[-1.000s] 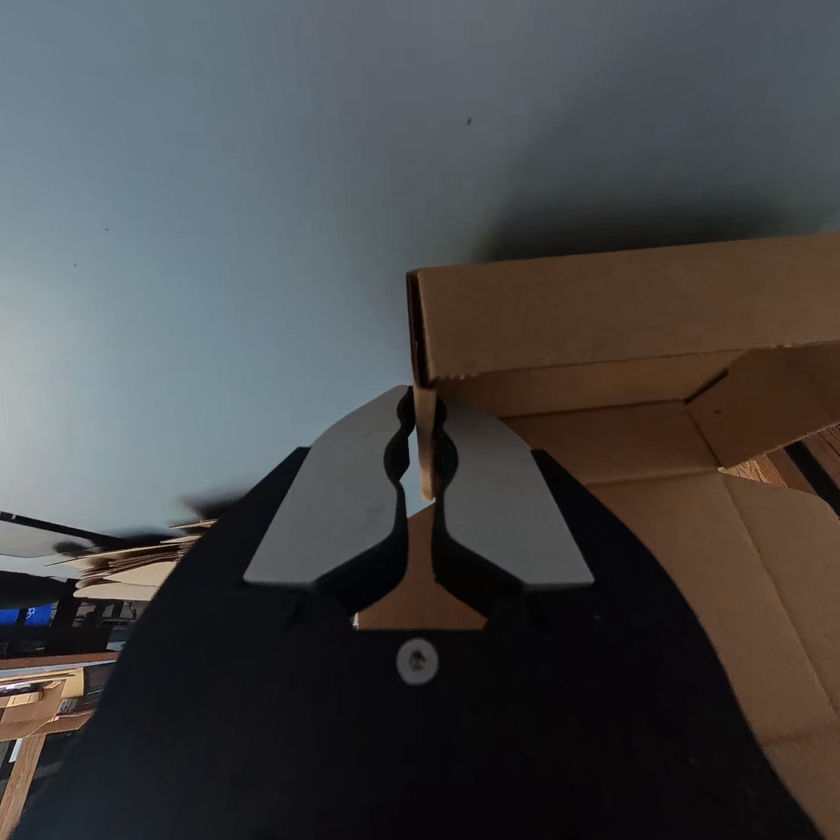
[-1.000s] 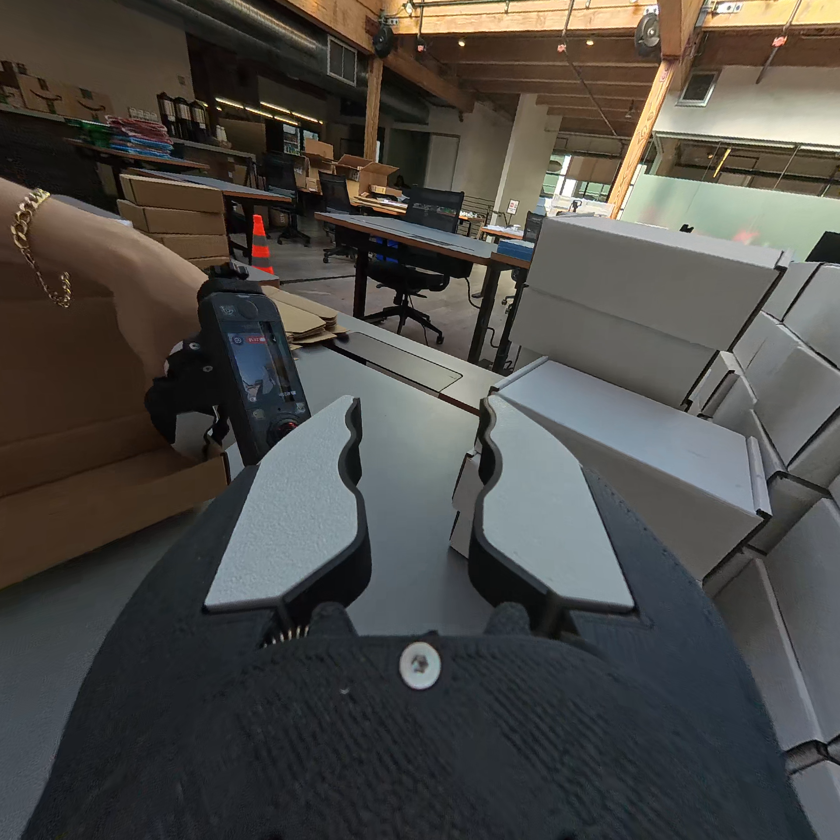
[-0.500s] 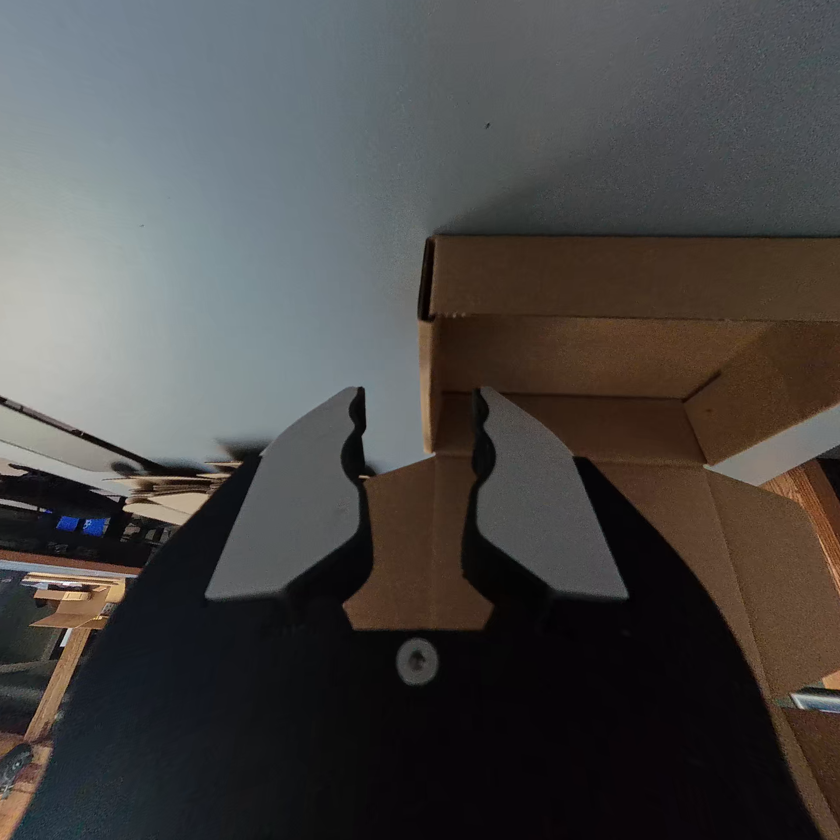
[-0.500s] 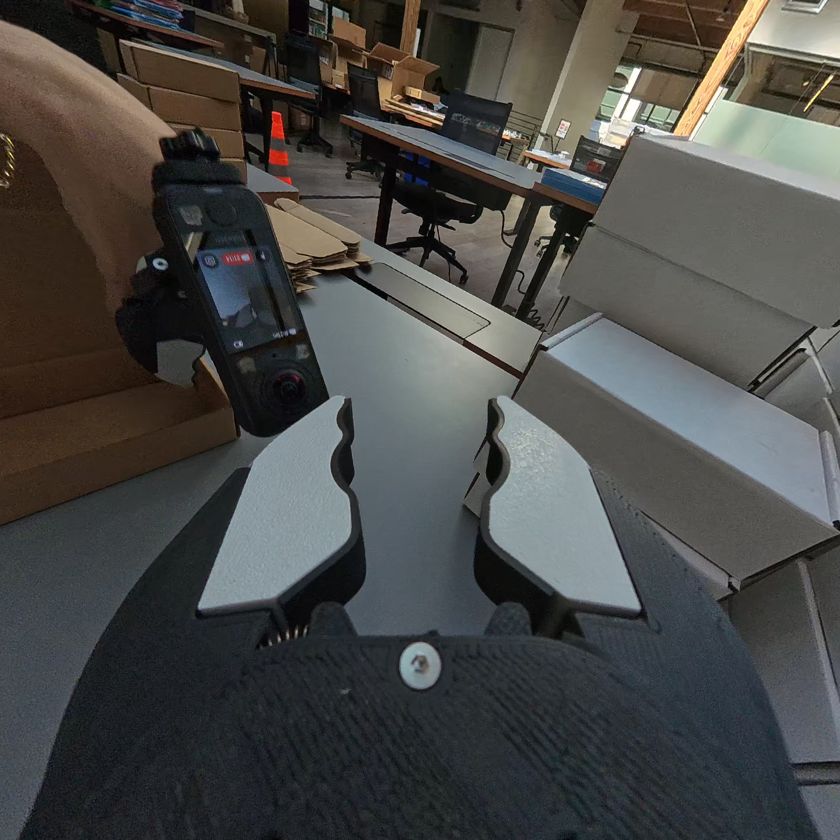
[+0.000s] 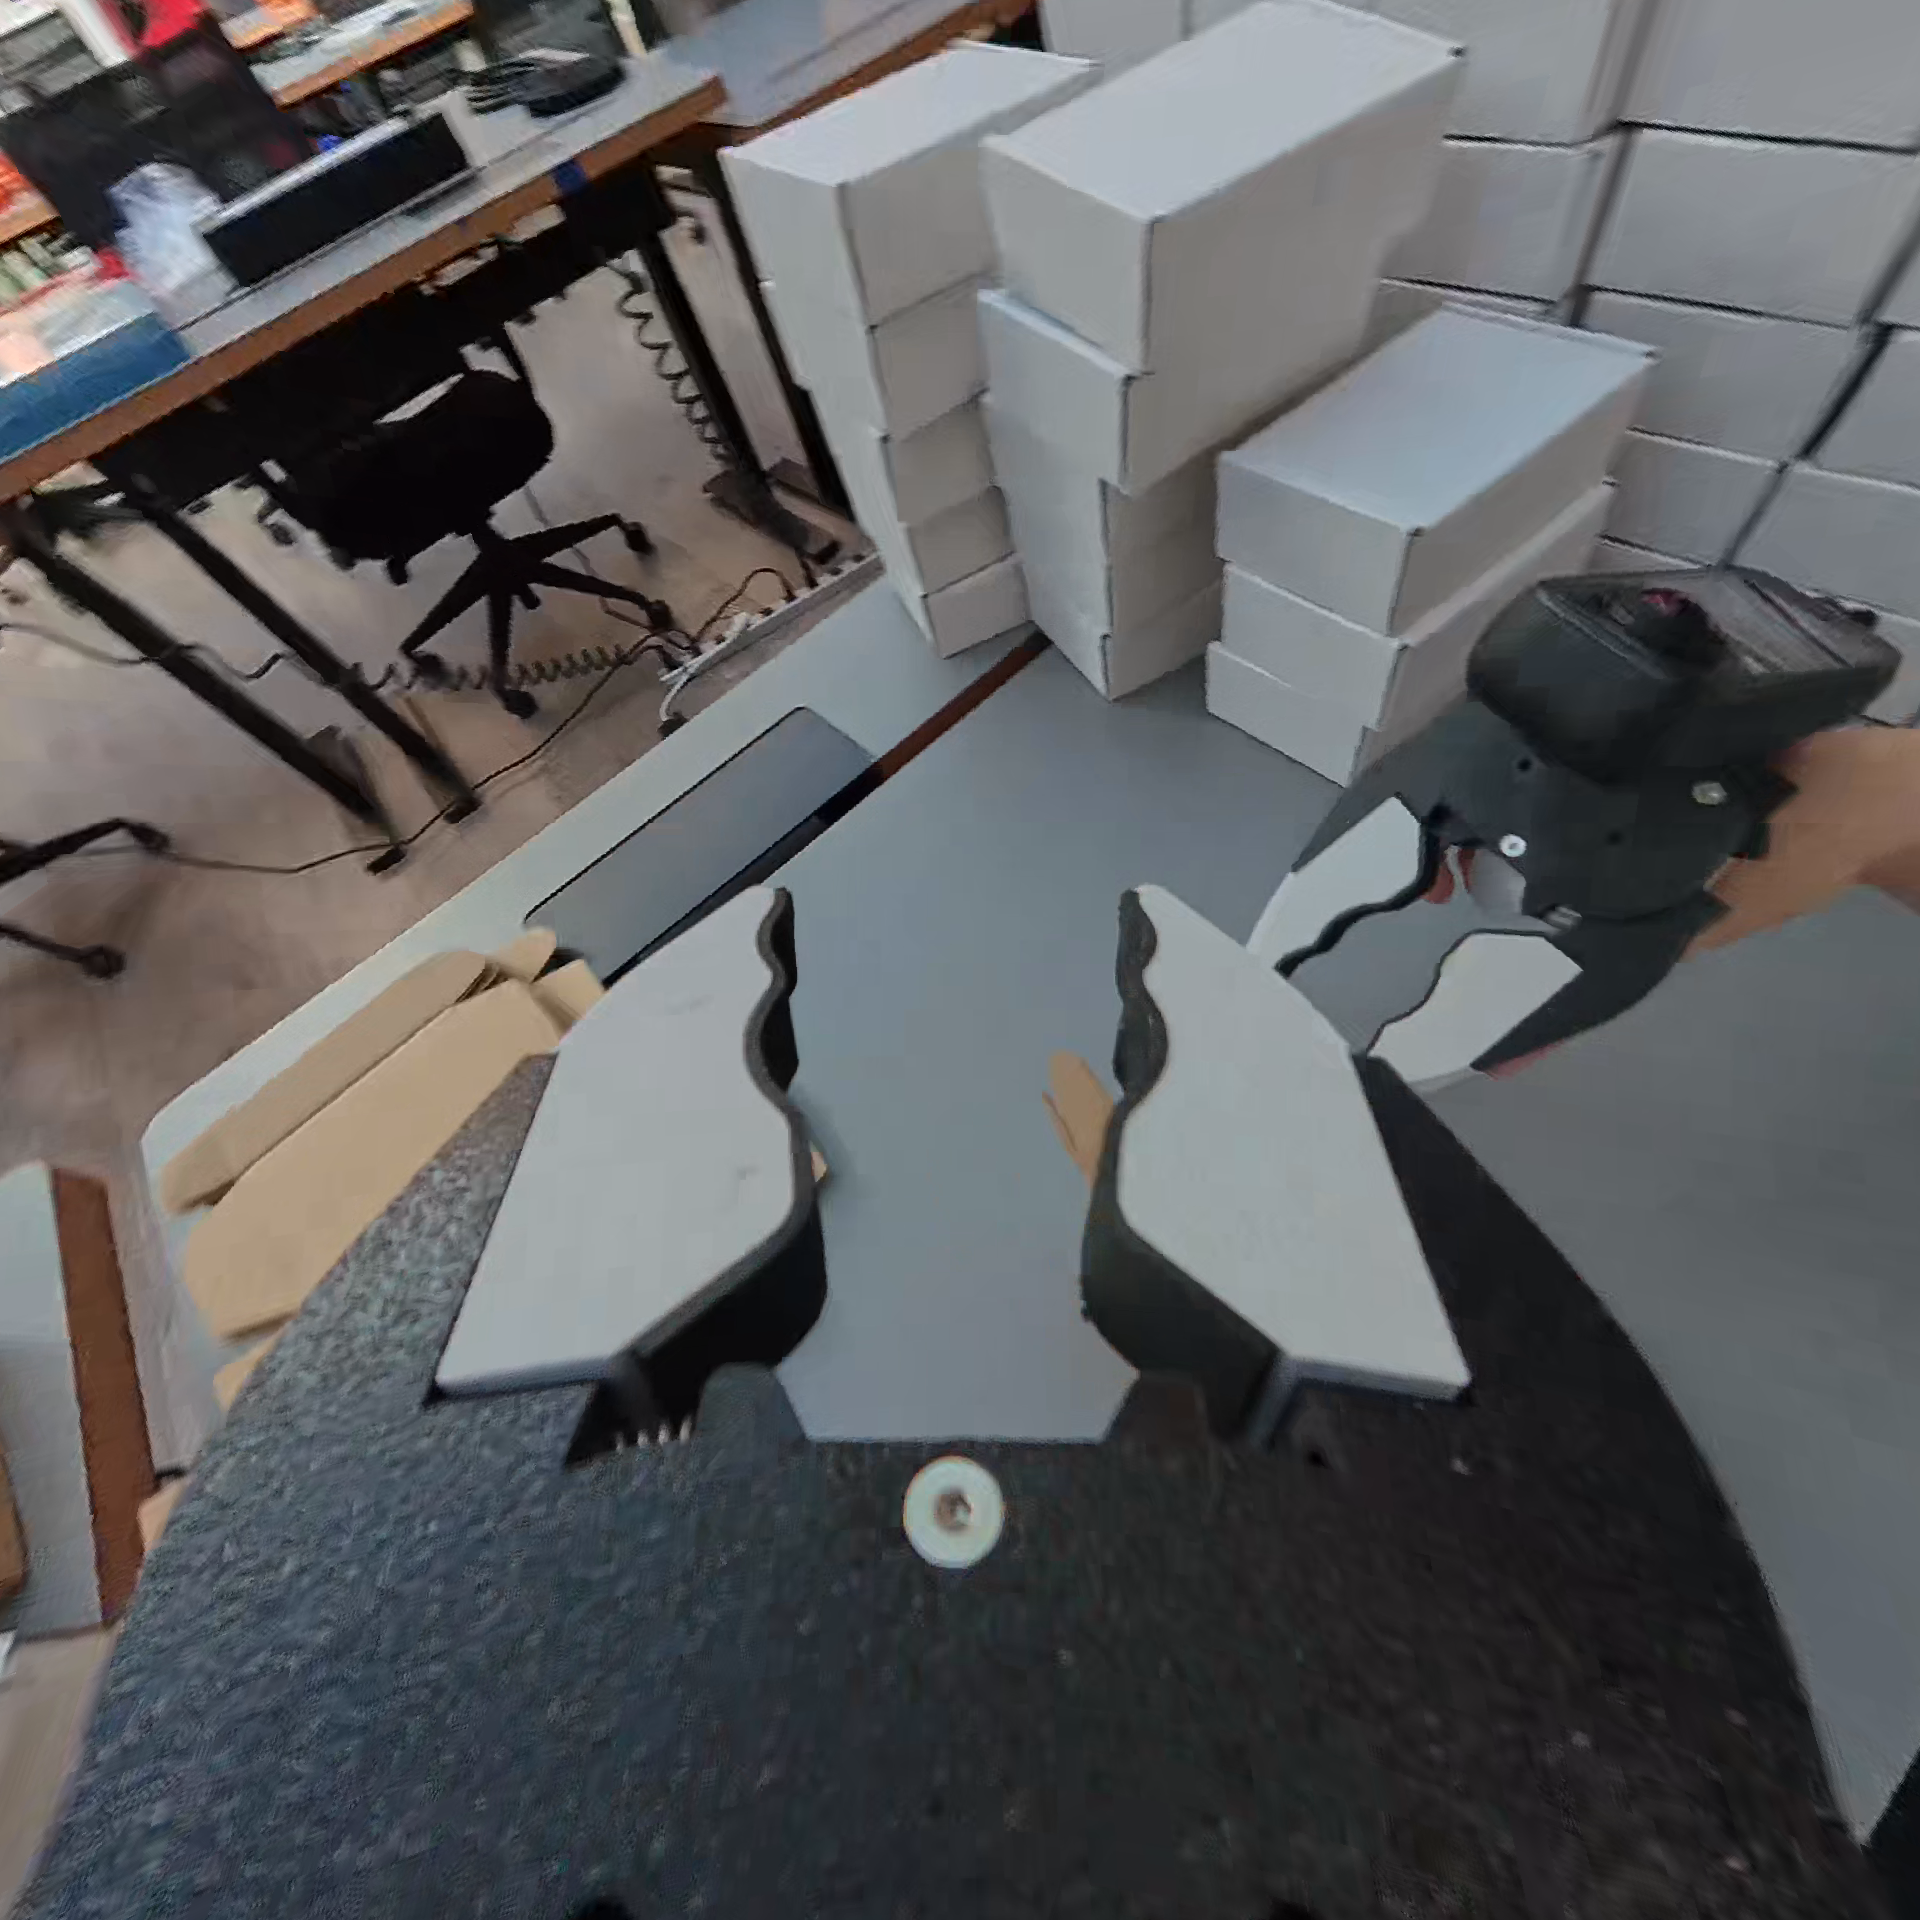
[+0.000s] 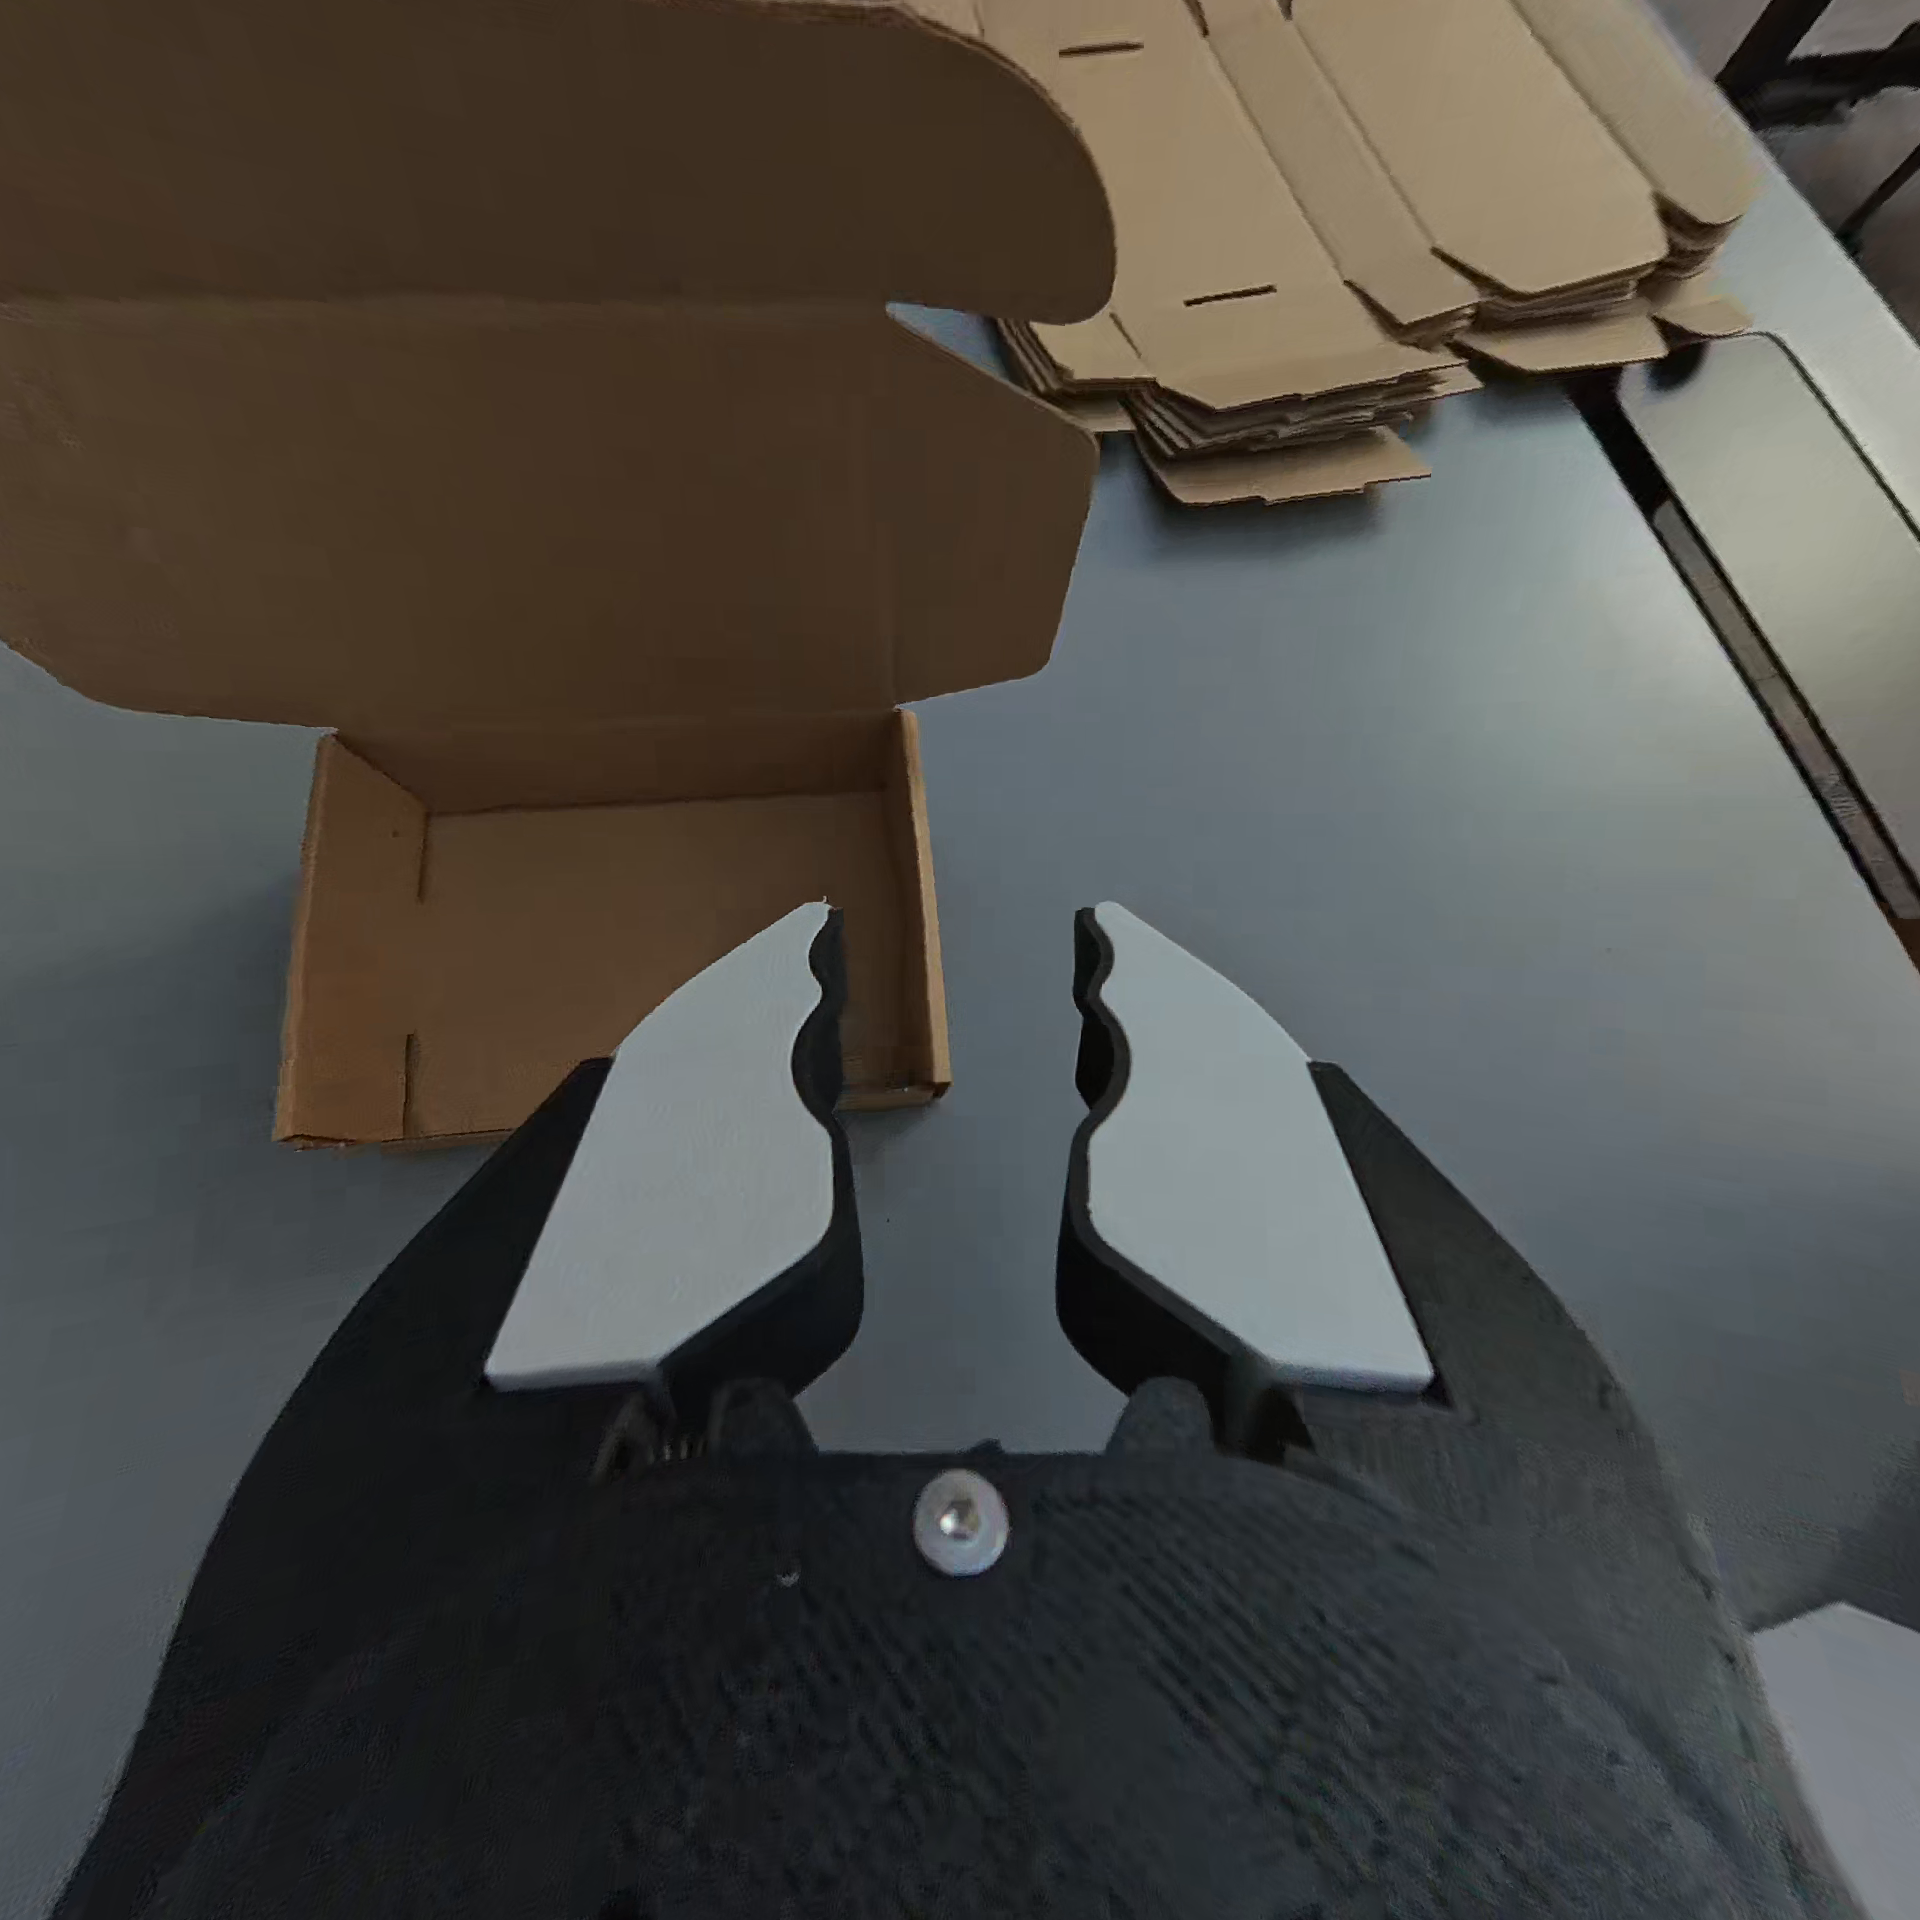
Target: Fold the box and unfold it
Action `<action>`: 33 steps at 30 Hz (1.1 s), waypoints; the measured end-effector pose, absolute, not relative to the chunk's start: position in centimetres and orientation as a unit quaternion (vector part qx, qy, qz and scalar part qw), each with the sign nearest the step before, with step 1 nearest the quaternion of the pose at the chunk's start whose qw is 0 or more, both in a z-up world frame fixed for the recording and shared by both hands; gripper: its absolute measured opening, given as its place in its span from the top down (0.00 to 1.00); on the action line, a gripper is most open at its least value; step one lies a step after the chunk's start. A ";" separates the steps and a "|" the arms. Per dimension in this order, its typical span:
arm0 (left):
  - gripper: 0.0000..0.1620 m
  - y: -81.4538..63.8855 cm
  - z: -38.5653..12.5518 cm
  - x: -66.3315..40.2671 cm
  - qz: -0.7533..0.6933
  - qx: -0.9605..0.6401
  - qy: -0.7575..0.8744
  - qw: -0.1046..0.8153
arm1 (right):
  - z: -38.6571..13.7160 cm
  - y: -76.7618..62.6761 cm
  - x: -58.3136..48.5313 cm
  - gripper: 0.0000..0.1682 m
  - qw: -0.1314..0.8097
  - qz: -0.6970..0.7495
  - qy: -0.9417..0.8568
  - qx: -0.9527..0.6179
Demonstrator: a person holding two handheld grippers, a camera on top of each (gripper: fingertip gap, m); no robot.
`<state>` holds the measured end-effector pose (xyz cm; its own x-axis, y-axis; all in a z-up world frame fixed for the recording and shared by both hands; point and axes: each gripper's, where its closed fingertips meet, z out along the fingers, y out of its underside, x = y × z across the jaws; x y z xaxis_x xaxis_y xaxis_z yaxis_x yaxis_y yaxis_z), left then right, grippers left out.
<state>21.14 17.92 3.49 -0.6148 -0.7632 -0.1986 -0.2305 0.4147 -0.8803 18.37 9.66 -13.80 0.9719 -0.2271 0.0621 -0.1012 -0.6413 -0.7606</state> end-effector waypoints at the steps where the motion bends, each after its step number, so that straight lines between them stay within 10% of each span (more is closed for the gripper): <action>1: 0.65 21.0 3.0 21.4 -0.436 -0.372 0.751 0.328 | -14.7 10.9 18.5 0.76 0.389 -0.058 0.080 -0.916; 12: 0.63 33.1 -8.1 16.3 -0.473 -0.528 0.624 0.328 | -20.9 16.8 18.9 0.96 0.268 -0.025 0.025 -0.963; 20: 0.62 32.7 -13.4 15.4 -0.478 -0.557 0.619 0.279 | -23.3 15.2 19.1 0.85 0.176 -0.071 -0.029 -0.981; 33: 0.64 32.6 -14.0 15.3 -0.482 -0.562 0.611 0.278 | -20.7 12.3 23.8 0.96 0.242 -0.103 0.267 -0.927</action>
